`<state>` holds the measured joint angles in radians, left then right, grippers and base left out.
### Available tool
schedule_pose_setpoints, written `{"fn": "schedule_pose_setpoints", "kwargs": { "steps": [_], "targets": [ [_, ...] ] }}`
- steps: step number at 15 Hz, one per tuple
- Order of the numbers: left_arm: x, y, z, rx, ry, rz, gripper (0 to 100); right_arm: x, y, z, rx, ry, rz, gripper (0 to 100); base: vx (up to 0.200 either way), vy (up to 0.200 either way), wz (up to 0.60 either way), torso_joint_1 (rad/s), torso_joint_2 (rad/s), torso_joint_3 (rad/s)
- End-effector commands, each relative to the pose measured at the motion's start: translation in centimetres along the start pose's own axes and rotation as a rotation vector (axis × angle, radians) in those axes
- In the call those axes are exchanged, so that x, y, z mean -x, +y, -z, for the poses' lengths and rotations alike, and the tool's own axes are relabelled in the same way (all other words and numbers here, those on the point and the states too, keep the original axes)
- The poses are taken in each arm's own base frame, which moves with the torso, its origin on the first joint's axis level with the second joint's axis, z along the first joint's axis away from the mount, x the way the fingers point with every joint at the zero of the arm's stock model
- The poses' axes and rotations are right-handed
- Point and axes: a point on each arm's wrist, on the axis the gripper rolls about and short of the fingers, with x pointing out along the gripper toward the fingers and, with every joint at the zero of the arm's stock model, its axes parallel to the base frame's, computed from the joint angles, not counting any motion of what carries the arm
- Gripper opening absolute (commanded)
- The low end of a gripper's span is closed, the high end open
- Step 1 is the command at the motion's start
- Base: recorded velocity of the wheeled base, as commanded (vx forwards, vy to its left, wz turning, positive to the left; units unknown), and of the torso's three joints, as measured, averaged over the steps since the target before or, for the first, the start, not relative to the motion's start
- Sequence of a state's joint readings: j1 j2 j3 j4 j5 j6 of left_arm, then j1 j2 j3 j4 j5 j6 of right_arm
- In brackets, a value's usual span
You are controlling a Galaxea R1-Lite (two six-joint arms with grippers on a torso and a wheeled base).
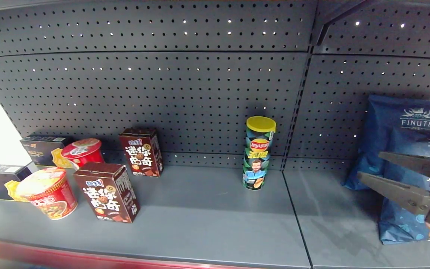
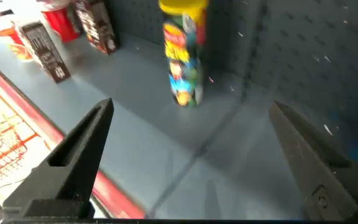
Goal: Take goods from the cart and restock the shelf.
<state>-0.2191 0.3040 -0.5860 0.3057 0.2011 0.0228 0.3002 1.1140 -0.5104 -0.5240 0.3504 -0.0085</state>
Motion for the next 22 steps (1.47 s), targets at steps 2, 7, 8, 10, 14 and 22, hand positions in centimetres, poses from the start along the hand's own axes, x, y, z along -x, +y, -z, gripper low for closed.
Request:
{"fn": "schedule_pose_setpoints", "kwargs": {
  "steps": [2, 7, 8, 10, 14, 22],
  "targets": [
    [-0.7, -0.1, 0.3, 0.054, 0.038, 0.017, 0, -6.6, -2.8, 1.9, 0.004, 0.076, -0.054, 100, 0.0, 0.0, 0.0, 0.0, 0.0, 0.0],
    [-0.7, -0.1, 0.6, 0.118, 0.047, 0.021, 0, -14.2, -5.7, 2.3, 0.028, 0.106, -0.182, 100, 0.0, 0.0, 0.0, 0.0, 0.0, 0.0],
    [-0.8, -0.1, 0.9, 0.116, 0.056, 0.027, 0, -15.2, -5.8, 2.5, 0.024, 0.114, -0.199, 100, 0.0, 0.0, 0.0, 0.0, 0.0, 0.0],
    [-0.7, 0.0, 1.2, 0.115, 0.055, 0.044, 0, -16.4, -6.0, 3.7, 0.004, 0.148, -0.235, 100, 0.0, 0.0, 0.0, 0.0, 0.0, 0.0],
    [-0.7, 0.1, 1.7, 0.132, 0.062, 0.072, 0, -17.3, -6.0, 4.9, -0.017, 0.169, -0.33, 100, 0.0, 0.0, 0.0, 0.0, 0.0, 0.0],
    [-0.4, 0.2, 1.7, 0.136, 0.046, 0.082, 0, -20.9, -6.8, 6.4, -0.028, 0.173, -0.438, 100, 0.0, 0.0, 0.0, 0.0, 0.0, 0.0]
  ]
}}
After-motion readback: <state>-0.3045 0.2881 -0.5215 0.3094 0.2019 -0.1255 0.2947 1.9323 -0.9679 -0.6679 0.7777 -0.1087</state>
